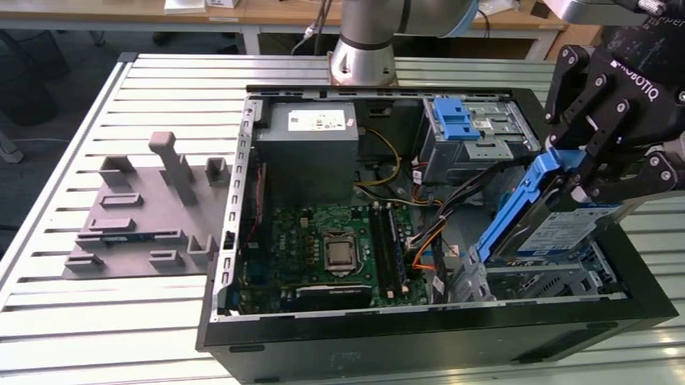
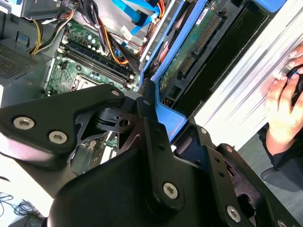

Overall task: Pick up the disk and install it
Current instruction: 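Insert the disk into the insertion slot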

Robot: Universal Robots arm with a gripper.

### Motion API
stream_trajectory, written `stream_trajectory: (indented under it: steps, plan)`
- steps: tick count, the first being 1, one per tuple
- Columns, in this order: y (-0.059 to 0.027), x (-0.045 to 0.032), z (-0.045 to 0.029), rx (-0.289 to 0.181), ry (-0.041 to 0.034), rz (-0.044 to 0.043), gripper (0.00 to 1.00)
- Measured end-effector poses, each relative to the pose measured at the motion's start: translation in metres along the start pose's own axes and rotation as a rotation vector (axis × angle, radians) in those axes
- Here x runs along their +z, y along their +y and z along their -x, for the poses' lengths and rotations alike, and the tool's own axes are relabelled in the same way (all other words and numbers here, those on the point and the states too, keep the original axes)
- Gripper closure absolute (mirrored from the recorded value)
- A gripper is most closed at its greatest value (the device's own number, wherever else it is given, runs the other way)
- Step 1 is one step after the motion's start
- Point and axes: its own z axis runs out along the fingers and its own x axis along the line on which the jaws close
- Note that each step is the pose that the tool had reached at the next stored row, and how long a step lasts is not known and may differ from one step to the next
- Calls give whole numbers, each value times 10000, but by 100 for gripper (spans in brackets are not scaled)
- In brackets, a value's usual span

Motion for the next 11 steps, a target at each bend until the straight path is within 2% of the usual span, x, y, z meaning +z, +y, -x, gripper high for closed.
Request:
stream_trajectory:
  steps: [11]
  plan:
    - [-3,78,-4,0,1,0,63]
